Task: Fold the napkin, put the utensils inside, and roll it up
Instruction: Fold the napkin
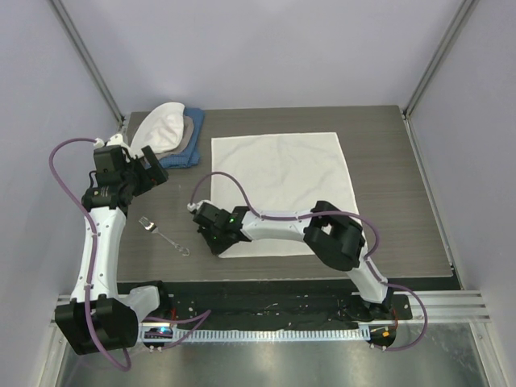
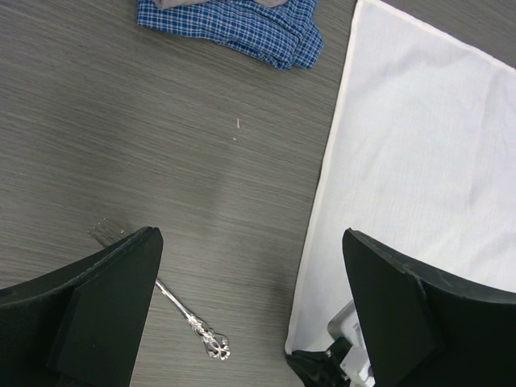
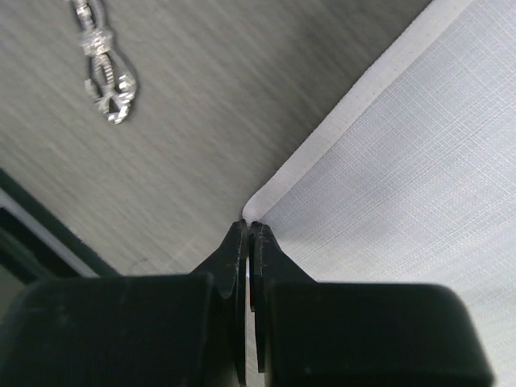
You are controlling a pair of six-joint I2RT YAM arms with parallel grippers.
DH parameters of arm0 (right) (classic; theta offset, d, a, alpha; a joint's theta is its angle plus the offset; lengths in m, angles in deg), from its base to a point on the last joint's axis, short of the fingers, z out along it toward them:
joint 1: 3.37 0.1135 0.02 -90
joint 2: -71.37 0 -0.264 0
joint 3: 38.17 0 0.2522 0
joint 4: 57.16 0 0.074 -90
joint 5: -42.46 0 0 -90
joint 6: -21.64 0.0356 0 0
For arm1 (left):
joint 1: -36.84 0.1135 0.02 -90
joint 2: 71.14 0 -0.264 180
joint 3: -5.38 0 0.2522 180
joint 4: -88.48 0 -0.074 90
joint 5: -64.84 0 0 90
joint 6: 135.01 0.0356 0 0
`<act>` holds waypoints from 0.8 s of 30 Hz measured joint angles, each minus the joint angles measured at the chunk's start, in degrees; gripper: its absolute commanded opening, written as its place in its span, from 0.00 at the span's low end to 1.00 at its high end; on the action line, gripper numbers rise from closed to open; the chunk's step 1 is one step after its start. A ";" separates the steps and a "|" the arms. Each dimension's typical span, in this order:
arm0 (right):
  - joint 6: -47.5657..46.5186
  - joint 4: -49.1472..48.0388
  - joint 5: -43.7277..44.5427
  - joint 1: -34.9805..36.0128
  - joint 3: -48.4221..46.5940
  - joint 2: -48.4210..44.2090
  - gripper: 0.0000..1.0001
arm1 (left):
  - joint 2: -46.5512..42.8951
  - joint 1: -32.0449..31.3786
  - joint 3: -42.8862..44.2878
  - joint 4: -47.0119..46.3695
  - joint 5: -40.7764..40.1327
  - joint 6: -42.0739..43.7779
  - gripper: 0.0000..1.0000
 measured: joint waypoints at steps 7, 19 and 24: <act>0.24 0.22 -5.33 2.80 -1.03 0.59 0.01 | -0.57 0.00 0.00 0.02 -0.26 0.17 1.00; -3.32 1.97 0.72 -5.18 1.77 -5.99 0.01 | -0.85 0.00 0.00 0.02 -0.48 0.20 1.00; -7.85 1.81 6.78 -13.44 3.10 -8.11 0.01 | -0.85 0.00 -0.07 -0.02 -0.52 0.20 1.00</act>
